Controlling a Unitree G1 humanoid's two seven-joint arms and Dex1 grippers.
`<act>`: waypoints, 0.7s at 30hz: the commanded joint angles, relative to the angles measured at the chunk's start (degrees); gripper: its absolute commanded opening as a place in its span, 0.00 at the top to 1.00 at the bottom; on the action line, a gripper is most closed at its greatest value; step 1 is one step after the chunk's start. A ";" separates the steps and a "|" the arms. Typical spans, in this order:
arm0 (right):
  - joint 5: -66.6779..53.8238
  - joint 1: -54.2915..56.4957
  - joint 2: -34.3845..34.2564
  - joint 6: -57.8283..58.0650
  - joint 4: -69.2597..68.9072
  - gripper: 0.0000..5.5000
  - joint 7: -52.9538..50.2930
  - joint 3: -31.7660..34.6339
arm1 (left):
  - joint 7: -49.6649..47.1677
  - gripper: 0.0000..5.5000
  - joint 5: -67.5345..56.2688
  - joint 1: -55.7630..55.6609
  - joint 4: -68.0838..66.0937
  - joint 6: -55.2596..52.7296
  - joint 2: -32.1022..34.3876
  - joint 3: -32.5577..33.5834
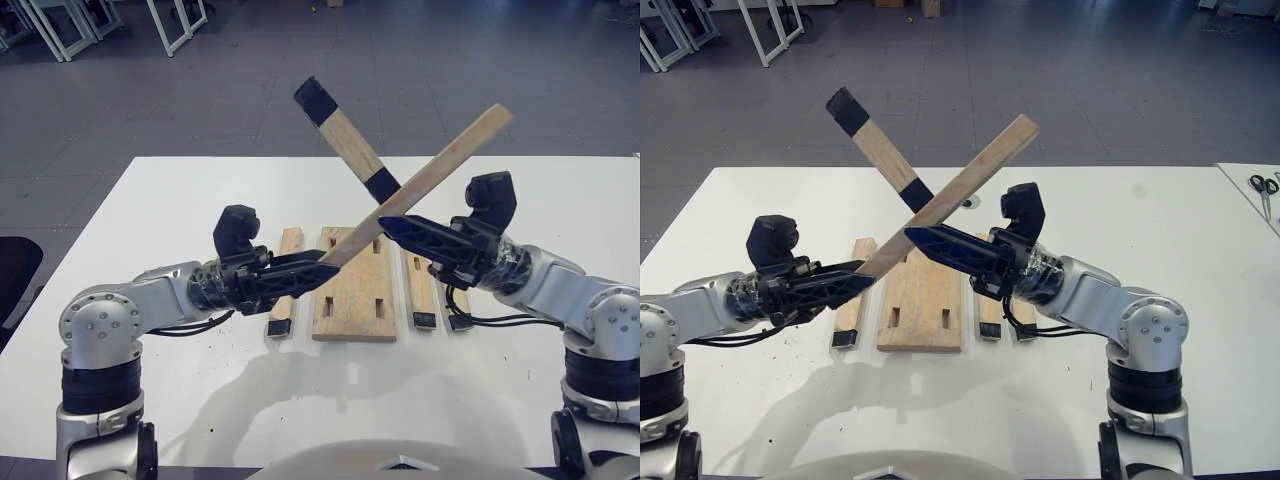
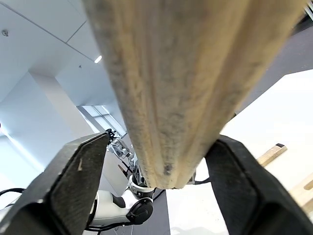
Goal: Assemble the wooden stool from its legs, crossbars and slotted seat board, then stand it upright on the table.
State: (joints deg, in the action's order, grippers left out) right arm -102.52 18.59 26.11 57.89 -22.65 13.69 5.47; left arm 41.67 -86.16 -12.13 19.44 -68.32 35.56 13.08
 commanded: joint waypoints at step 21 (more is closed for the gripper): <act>3.31 -0.03 5.18 -2.94 1.47 0.63 2.84 -3.13 | -0.11 0.41 2.09 -2.09 -4.62 8.89 1.86 3.25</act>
State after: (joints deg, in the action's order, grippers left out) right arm -101.47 18.82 29.65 54.42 -21.72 15.38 1.19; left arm 41.65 -86.48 -13.37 16.42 -60.70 35.74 14.62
